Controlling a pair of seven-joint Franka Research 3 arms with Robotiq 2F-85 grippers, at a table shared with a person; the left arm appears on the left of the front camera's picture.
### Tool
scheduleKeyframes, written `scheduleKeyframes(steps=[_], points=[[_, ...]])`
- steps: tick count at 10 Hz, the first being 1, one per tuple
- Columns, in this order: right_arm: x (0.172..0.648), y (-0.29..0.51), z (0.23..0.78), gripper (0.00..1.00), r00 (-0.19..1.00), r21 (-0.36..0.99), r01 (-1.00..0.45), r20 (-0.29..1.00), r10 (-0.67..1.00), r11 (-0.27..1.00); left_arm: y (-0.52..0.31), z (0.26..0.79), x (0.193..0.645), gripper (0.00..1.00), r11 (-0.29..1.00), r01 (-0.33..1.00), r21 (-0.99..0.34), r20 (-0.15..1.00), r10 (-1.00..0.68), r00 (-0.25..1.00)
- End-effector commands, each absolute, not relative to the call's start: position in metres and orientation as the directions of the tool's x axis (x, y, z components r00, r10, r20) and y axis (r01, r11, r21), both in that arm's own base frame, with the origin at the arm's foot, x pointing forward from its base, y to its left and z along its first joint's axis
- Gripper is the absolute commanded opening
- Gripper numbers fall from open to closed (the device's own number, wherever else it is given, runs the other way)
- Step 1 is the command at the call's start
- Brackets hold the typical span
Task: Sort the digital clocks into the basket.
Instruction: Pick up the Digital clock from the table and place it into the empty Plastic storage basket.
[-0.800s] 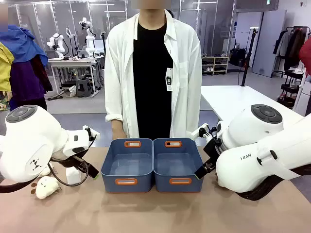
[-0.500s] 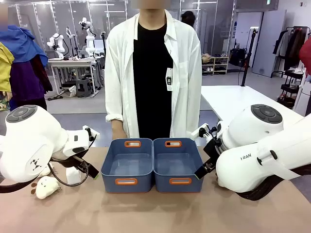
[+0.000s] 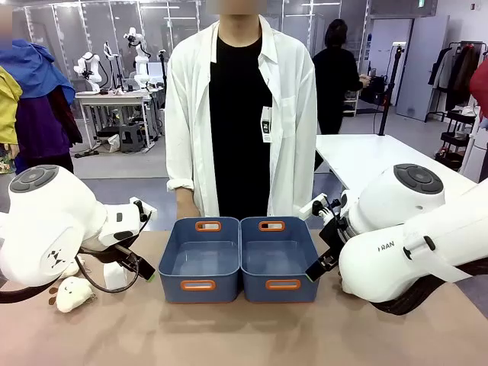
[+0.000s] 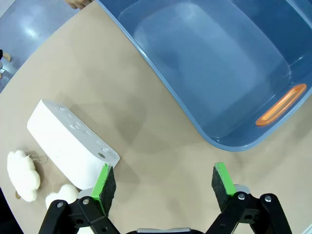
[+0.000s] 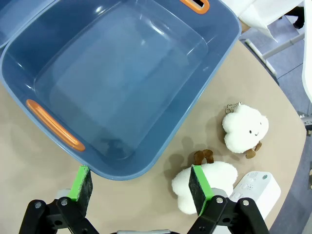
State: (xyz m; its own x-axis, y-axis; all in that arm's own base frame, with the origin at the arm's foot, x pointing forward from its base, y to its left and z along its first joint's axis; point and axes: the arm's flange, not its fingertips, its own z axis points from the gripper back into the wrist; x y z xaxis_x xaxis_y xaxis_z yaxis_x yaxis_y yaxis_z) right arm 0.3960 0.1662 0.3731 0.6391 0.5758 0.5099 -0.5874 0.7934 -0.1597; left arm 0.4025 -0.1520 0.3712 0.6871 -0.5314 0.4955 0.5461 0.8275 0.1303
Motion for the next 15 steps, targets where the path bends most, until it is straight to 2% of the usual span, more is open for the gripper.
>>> scheduleKeyframes(steps=[1,2,4,5,6,7,8,9,11,12,13,15], points=[[0.398,0.162,0.411,1.0,0.67,-0.063,-0.613,0.487,0.561,0.787,-0.149,0.4,0.405,1.0,0.806,0.586,0.086,0.449,-0.556,0.699],[0.404,0.151,0.437,1.0,0.727,0.079,-0.614,0.443,0.524,0.785,-0.134,0.421,0.409,1.0,0.791,0.604,-0.095,0.396,-0.527,0.752],[0.419,0.106,0.463,1.0,0.82,0.422,-0.567,0.365,0.44,0.707,-0.062,0.459,0.417,1.0,0.704,0.468,-0.535,0.296,-0.362,0.884],[0.422,0.075,0.467,1.0,0.867,0.65,-0.489,0.289,0.406,0.582,-0.019,0.466,0.417,1.0,0.484,0.36,-0.798,0.264,-0.256,0.93],[0.425,0.027,0.462,1.0,0.938,0.831,-0.335,0.25,0.241,0.444,0.033,0.456,0.412,1.0,0.217,0.304,-0.928,0.282,-0.128,0.951],[0.419,-0.018,0.453,1.0,0.958,0.905,-0.281,0.246,0.145,0.318,0.074,0.436,0.401,1.0,0.033,0.302,-0.953,0.302,-0.015,0.953],[0.404,-0.063,0.444,1.0,0.973,0.946,-0.228,0.23,0.018,0.229,0.111,0.418,0.381,1.0,-0.057,0.311,-0.949,0.305,0.087,0.948],[0.385,-0.11,0.441,1.0,0.971,0.961,-0.191,0.215,-0.105,0.199,0.148,0.403,0.366,1.0,-0.079,0.311,-0.947,0.287,0.224,0.931],[0.328,-0.195,0.446,1.0,0.905,0.97,-0.162,0.22,-0.363,0.184,0.214,0.395,0.313,1.0,-0.061,0.376,-0.925,0.312,0.443,0.84],[0.302,-0.223,0.446,1.0,0.874,0.971,-0.152,0.22,-0.434,0.185,0.241,0.397,0.287,1.0,-0.05,0.398,-0.916,0.313,0.53,0.788],[0.289,-0.234,0.449,1.0,0.86,0.967,-0.145,0.228,-0.457,0.209,0.257,0.398,0.272,1.0,-0.017,0.389,-0.921,0.31,0.571,0.76],[0.297,-0.226,0.454,1.0,0.86,0.953,-0.146,0.255,-0.441,0.267,0.261,0.408,0.278,1.0,0.074,0.326,-0.942,0.299,0.624,0.722]])
